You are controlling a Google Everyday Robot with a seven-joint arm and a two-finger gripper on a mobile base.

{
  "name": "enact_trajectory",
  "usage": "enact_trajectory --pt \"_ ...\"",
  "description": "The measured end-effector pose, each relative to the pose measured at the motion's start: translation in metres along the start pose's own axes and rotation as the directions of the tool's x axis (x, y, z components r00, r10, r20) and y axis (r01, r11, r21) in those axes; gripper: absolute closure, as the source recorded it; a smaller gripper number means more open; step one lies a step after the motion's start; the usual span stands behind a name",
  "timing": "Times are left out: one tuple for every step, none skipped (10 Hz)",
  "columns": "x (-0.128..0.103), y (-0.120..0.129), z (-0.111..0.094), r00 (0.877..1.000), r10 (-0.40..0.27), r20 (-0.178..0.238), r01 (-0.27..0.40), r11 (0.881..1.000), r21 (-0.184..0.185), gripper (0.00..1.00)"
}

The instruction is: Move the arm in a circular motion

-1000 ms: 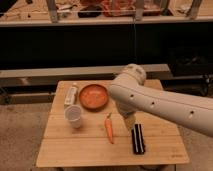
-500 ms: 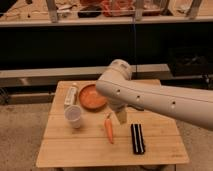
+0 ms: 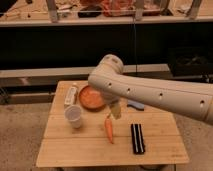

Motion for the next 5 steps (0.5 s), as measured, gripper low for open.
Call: enact_trajectory --pt "-0.001 -0.014 0.003 1.0 -0.003 0.007 0.003 1.0 0.004 0.2" --pt "-0.004 -0.026 0.005 1.0 -0.013 0.011 0.013 1.0 0.004 0.2" --pt "-0.002 -0.033 0.006 1.0 -0.017 0.011 0.017 1.0 0.002 0.2" --pt "-0.001 -0.035 0.006 1.0 -0.017 0.011 0.017 1.0 0.002 0.2" --pt "0.0 -0.034 0.007 1.0 -0.012 0.014 0.012 1.0 -0.002 0.2"
